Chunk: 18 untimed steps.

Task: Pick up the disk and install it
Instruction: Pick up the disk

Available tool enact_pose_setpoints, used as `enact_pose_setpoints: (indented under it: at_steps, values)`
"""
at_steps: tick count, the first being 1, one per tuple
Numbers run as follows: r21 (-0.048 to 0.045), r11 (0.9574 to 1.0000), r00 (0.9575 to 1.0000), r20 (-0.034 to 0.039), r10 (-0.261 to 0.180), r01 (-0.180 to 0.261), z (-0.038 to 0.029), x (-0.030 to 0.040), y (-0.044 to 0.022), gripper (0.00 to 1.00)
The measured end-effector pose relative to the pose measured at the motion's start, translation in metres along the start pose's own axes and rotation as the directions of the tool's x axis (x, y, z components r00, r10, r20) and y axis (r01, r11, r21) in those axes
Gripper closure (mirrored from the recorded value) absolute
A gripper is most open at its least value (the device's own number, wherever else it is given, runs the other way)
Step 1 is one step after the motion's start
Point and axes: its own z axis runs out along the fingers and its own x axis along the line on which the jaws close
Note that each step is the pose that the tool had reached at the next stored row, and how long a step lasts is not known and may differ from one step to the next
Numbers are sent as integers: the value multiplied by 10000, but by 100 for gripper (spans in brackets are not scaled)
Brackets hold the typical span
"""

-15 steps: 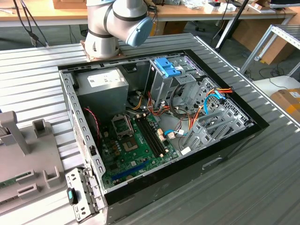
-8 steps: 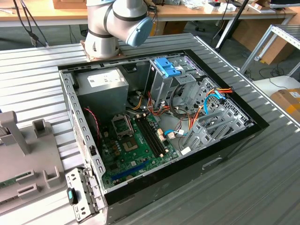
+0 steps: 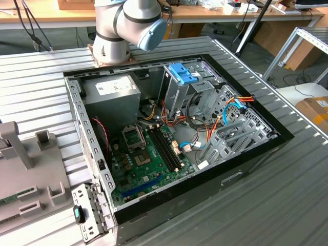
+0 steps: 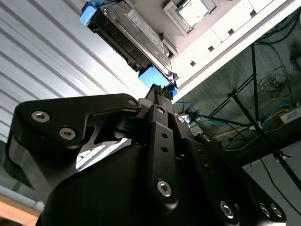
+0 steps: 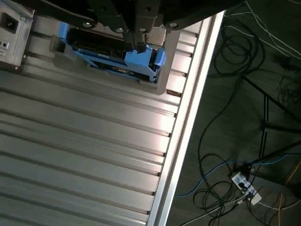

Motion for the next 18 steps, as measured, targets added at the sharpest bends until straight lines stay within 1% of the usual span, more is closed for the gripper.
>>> enact_pose_setpoints:
  at_steps: [2, 3, 4, 5, 6, 8, 9, 10, 11, 12, 14, 15, 16, 18]
  values:
    - [6, 9991, 9991, -18, -425, 425, 1, 0, 0, 89]
    - [13, 9961, 9961, -37, -886, 886, 2, 0, 0, 89]
    - [18, 9913, 9913, -55, -1314, 1314, 3, 0, 0, 89]
    - [21, 9871, 9871, -67, -1600, 1600, 4, 0, 0, 89]
    - [24, 9793, 9793, -85, -2022, 2022, 5, 0, 0, 89]
    - [27, 9703, 9702, -102, -2420, 2420, 7, 0, 0, 89]
    - [29, 9635, 9634, -115, -2677, 2678, 8, 0, 0, 89]
    - [30, 9581, 9581, -122, -2862, 2863, 9, 0, -1, 89]
    - [31, 9497, 9496, -135, -3131, 3132, 10, 0, 0, 89]
    - [31, 9387, 9387, -149, -3445, 3446, 11, 0, -1, 89]
    - [32, 9260, 9259, -164, -3775, 3776, 13, 0, -1, 89]
    - [31, 9137, 9136, -178, -4063, 4064, 13, 0, 0, 89]
    - [32, 9122, 9121, -181, -4096, 4097, 13, 0, 1, 89]
    - [32, 9120, 9119, -179, -4100, 4101, 14, -1, 2, 89]
